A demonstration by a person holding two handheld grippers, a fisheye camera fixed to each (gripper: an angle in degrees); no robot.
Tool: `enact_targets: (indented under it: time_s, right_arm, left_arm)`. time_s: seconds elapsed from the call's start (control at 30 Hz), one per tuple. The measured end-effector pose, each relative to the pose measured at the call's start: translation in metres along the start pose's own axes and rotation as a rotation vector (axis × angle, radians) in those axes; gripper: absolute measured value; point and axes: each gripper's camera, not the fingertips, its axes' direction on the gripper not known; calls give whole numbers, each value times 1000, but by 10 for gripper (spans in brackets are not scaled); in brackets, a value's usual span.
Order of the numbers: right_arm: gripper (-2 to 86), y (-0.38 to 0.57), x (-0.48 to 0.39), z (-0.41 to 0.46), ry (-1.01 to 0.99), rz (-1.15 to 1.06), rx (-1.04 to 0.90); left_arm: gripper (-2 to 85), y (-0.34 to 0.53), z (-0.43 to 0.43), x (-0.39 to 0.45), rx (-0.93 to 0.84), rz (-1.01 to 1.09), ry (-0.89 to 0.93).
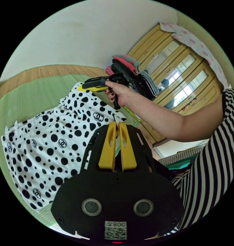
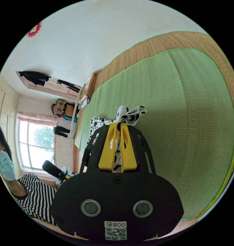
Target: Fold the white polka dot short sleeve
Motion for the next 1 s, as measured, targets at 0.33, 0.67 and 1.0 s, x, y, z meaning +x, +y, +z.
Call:
enact_targets:
  time_s: [0.33,0.67,1.0]
  right_arm:
    - [23,-41,-126,150,78,-172,-67]
    - [22,-70,-183,364,187,-207,-246]
    - [25,-93,-185,482,272,-190,-294]
  left_arm:
    - [17,112,-165,-113,226,-358,-16]
    - [16,217,-249,-211,344,-681,41]
    - [18,269,-299,-278,410,-826,106]
